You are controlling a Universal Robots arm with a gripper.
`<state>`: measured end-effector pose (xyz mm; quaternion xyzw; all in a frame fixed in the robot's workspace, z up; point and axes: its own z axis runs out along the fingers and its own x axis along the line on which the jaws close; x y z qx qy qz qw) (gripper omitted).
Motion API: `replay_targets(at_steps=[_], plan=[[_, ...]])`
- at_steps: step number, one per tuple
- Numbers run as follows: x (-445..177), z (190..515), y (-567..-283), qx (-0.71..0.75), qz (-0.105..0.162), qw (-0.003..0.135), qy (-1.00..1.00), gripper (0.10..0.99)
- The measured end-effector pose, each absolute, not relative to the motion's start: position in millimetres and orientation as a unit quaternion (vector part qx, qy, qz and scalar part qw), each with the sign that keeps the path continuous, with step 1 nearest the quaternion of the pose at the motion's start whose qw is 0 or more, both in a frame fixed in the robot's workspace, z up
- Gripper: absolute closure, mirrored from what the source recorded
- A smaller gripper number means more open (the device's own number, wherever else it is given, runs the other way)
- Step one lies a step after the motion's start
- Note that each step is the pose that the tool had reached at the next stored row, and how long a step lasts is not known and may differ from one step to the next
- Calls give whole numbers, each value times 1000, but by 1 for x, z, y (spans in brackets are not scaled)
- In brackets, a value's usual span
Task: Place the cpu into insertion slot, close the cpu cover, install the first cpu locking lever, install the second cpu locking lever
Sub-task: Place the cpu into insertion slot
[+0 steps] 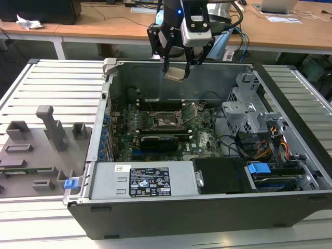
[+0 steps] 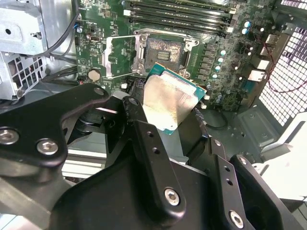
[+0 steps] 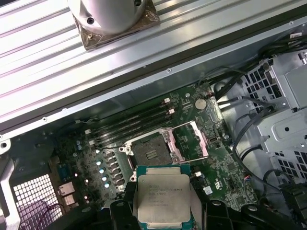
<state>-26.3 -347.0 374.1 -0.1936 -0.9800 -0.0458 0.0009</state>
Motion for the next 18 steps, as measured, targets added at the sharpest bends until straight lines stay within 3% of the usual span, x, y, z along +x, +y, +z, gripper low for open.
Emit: replay_targets(at_steps=[18], plan=[[-26, 374, -347, -220, -46, 0, -975, 557]])
